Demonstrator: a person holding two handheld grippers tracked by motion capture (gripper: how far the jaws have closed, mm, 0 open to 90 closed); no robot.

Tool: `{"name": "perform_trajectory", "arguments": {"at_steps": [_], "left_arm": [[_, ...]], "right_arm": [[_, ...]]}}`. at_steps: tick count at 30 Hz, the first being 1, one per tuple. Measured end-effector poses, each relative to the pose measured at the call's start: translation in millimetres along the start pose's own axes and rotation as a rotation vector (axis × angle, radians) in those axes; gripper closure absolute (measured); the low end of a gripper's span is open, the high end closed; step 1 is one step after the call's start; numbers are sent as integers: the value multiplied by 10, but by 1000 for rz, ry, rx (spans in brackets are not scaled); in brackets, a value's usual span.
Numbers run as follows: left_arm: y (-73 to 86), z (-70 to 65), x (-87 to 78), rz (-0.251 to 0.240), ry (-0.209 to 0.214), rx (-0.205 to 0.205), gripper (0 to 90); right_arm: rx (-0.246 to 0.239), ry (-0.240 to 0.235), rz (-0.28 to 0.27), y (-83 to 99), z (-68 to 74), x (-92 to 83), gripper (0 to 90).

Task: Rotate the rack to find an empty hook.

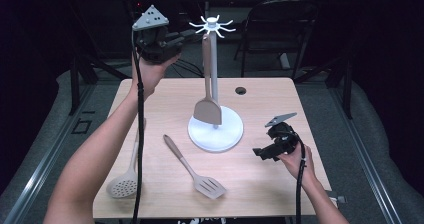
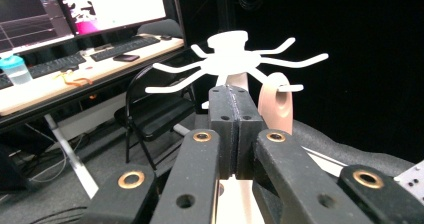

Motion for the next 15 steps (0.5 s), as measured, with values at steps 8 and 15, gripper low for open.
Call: {"name": "perform_trajectory", "arguments": {"at_steps": [8,15], "left_arm": [[-13,37,31,5,-7,-1,900],[-20,43,18,2,-6,-6,900]], "right_arm": [[0,0,0,1,-1,1,15],[3,-3,0,1,0,-5,19]]}}
Point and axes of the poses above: each handheld gripper's, and its own axes: x roughly forward along the jaws, y roughly out of its underside, z roughly to its left, the point moved 5 cm from there along x, roughly forward along the jaws, and after that the axes turned 14 degrees about -z, right-handed, at the moved point
